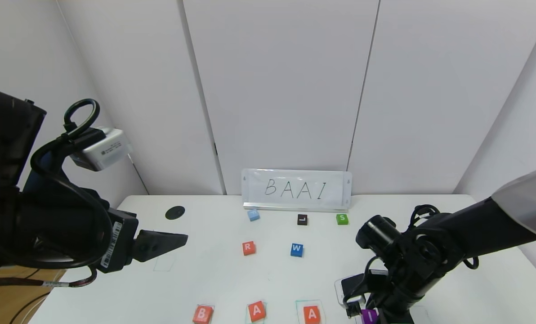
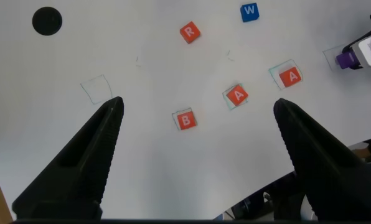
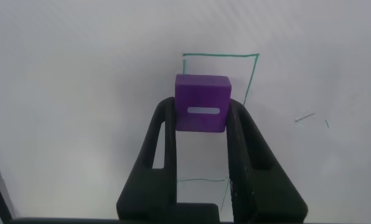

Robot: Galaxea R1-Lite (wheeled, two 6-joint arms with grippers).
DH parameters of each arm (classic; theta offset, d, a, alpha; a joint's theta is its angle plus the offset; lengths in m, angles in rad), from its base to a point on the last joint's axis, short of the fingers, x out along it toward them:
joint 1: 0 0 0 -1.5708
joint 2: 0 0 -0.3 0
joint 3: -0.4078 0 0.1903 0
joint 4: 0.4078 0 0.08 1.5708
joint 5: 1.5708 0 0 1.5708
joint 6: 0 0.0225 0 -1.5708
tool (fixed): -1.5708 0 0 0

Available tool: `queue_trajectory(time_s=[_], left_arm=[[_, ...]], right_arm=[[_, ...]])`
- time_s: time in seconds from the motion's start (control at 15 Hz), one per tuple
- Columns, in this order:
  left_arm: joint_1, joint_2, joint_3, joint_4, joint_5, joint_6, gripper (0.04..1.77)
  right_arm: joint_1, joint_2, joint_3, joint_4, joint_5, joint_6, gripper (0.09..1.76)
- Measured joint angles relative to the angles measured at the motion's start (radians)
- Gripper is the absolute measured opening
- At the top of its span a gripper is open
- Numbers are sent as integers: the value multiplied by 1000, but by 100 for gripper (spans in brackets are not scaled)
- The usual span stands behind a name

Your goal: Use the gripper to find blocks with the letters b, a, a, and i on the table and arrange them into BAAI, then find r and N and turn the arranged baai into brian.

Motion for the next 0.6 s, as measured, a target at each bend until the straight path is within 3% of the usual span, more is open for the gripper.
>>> queue_trajectory(time_s=[0.6], left_arm=[[-7,7,8,0,0,5,172]], right_arm=[[-8,32,7,-40,0,-2,53]])
